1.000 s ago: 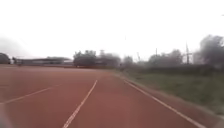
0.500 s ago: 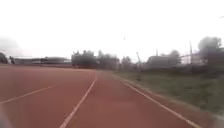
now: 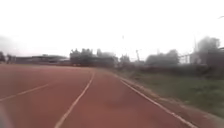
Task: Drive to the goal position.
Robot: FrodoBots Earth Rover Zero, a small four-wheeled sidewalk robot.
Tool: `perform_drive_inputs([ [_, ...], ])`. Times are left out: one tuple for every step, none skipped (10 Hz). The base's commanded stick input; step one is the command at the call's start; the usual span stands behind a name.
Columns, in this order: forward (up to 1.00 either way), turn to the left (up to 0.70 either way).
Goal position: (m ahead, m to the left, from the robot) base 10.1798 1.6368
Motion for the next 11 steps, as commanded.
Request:
perform_drive_inputs([
  [0.7, 0.09],
  [0.7, 0.09],
  [0.7, 0.08],
  [0.7, 0.05],
  [0.7, 0.06],
  [0.7, 0.05],
  [0.7, 0.05],
  [0.7, 0.06],
  [0.7, 0.05],
  [0.7, 0.06],
  [0.7, 0.05],
])
